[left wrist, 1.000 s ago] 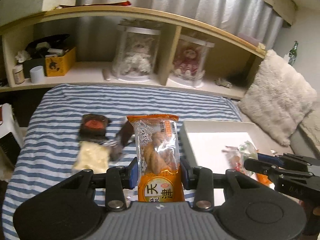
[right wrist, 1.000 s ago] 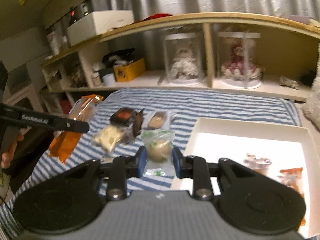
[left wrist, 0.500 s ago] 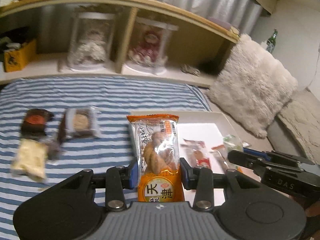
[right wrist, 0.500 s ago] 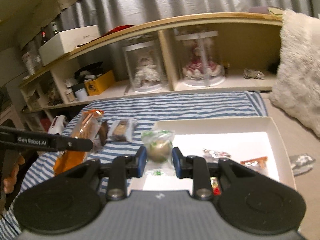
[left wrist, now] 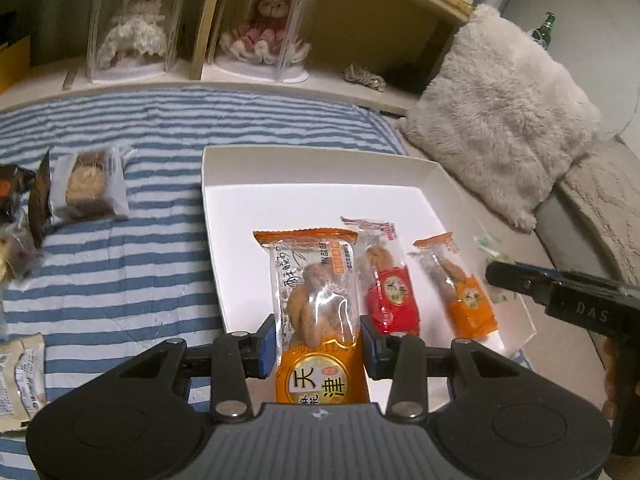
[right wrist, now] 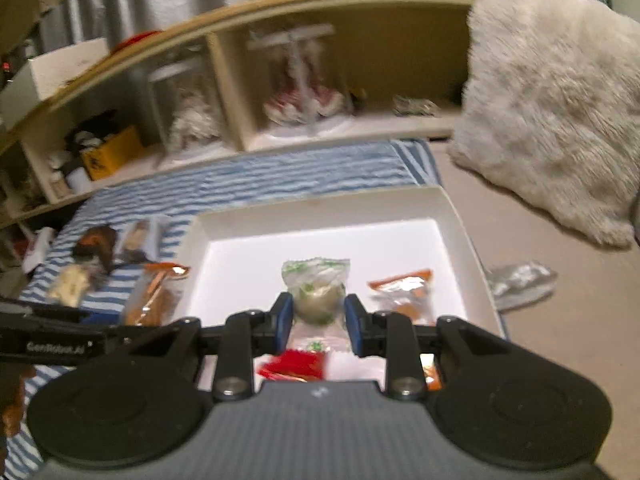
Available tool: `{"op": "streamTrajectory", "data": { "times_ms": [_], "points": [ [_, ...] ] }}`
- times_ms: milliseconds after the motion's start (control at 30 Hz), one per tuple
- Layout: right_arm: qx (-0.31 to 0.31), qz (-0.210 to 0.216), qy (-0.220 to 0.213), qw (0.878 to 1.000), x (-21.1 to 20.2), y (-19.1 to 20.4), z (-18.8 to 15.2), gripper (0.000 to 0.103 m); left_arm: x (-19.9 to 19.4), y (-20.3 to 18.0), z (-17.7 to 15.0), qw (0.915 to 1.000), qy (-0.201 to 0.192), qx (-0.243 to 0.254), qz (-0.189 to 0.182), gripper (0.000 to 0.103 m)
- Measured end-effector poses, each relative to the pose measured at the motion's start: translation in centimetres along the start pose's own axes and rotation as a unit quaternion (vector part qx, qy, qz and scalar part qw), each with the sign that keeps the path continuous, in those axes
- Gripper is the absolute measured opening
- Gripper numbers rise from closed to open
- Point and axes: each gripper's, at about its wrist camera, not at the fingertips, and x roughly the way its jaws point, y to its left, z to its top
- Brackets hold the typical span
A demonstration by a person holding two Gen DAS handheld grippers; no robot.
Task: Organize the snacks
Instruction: 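Carry the orange pack with left tool while right tool carries cookie pack to tray, then open left tool releasing orange pack while right tool releases cookie pack in tray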
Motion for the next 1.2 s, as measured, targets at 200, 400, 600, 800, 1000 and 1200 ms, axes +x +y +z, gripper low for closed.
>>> {"op": "streamTrajectory", "data": {
  "times_ms": [200,400,600,800,1000,1200],
  "points": [
    [0.013,-0.018,0.040,0.999,1.9,-1.0,-0.6,0.034,1.5,1.1,-0.2,1.0000,0.004,-0.003,0.007,0.043],
    [0.014,-0.026,0.067,0.997,2.6,-1.5,-1.2,0.034,1.7,1.5,0.0,0.9999,-0.003,-0.012,-0.002,0.044],
    [0.014,-0.027,0.070,0.997,2.7,-1.3,-1.4,0.034,2.0,1.5,0.1,0.9996,-0.014,-0.023,-0.013,0.045],
    [0.017,-0.029,0.071,0.997,2.7,-1.4,-1.4,0.034,1.9,0.9,0.1,1.0000,-0.003,-0.005,0.001,0.065],
    [0.017,-0.028,0.073,0.997,2.9,-1.3,-1.4,0.034,1.1,0.7,0.7,0.9999,0.005,0.008,0.013,0.066],
    [0.016,-0.025,0.077,0.997,2.9,-1.5,-1.3,0.034,0.5,0.5,0.8,0.9991,0.026,0.016,0.028,0.074]
  ]
}}
